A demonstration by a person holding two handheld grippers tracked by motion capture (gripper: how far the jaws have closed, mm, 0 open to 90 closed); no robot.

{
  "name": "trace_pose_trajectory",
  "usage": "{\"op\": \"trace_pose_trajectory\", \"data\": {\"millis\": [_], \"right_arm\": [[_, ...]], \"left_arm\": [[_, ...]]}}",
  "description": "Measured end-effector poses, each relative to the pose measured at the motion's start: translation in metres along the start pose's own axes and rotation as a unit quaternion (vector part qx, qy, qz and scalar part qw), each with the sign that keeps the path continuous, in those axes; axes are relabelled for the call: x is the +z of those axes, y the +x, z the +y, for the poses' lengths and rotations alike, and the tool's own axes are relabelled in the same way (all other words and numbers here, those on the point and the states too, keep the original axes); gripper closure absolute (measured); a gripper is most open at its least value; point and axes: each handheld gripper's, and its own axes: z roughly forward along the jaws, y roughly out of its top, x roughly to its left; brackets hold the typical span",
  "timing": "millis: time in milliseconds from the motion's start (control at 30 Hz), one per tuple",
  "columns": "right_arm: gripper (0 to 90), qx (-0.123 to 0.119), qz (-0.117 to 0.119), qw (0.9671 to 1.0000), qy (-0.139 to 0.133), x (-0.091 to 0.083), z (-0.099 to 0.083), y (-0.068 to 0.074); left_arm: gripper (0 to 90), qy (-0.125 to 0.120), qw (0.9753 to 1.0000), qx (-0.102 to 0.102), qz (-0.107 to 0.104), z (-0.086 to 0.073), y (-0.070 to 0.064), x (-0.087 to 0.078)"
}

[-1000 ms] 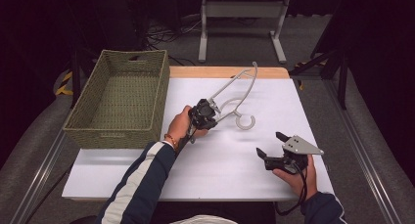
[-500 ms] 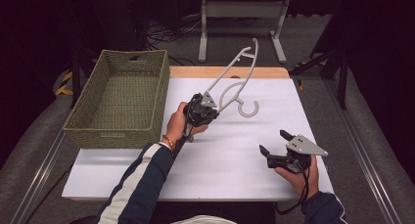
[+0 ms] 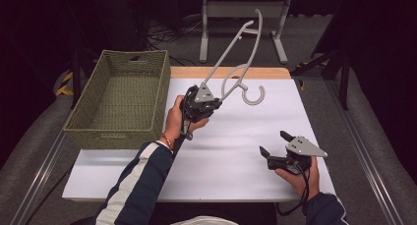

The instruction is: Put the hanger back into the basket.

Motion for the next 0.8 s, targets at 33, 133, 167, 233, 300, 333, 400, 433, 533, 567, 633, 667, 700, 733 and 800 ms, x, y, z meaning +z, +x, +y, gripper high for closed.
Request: {"op": "trace_pose_trajectory", "data": {"millis": [33,133,167,233,300,333,400,433,533,567,633,667,700,733,800], "right_arm": [[11.9,0.001,0.0,1.0,-0.001,0.0,0.0,0.0],[11.9,-0.001,0.0,1.0,0.0,0.0,0.0,0.001],[11.9,0.0,0.0,1.0,0.0,0.0,0.0,0.0],[11.9,0.002,0.0,1.0,0.0,0.0,0.0,0.0],[11.9,0.002,0.0,1.0,-0.002,-0.001,0.0,0.0],[11.9,0.001,0.0,1.0,-0.003,-0.001,0.0,0.001],[11.9,0.0,0.001,1.0,-0.003,-0.001,0.0,0.001],[11.8,0.001,0.002,1.0,-0.001,0.0,0.0,0.0],[11.8,-0.001,0.002,1.0,0.002,0.002,0.0,0.001],[11.8,-0.001,0.003,1.0,0.002,0.002,0.0,0.001],[11.8,-0.001,0.004,1.0,0.001,0.002,0.0,0.001],[11.8,-0.001,0.003,1.0,0.002,0.002,0.0,0.001],[11.8,-0.002,0.003,1.0,0.002,0.002,0.0,0.001],[11.8,-0.002,0.003,1.0,0.002,0.002,0.0,0.001],[11.8,-0.001,0.004,1.0,0.002,0.002,0.0,0.001]], "left_arm": [[82.2,-0.006,1.0,0.002,0.003,0.003,-0.001,-0.003],[82.3,-0.019,0.9997,0.008,0.008,0.011,-0.001,-0.011],[82.3,-0.022,0.9997,0.007,0.009,0.013,0.0,-0.013],[82.2,-0.031,0.9995,0.002,0.009,0.018,0.001,-0.018],[82.3,-0.037,0.9992,0.007,0.014,0.022,0.001,-0.025],[82.2,-0.042,0.999,0.005,0.016,0.024,0.0,-0.028],[82.3,-0.047,0.9987,0.01,0.019,0.028,0.002,-0.034],[82.3,-0.048,0.9986,0.01,0.022,0.029,0.003,-0.037],[82.3,-0.05,0.9984,0.014,0.023,0.032,0.004,-0.042],[82.2,-0.051,0.9982,0.016,0.027,0.033,0.006,-0.045],[82.3,-0.054,0.9981,0.012,0.024,0.035,0.008,-0.05],[82.2,-0.057,0.9978,0.013,0.03,0.037,0.01,-0.054],[82.3,-0.059,0.9977,0.012,0.03,0.038,0.01,-0.057],[82.3,-0.059,0.9977,0.012,0.03,0.038,0.01,-0.057],[82.3,-0.058,0.9976,0.015,0.035,0.04,0.012,-0.062]]}}
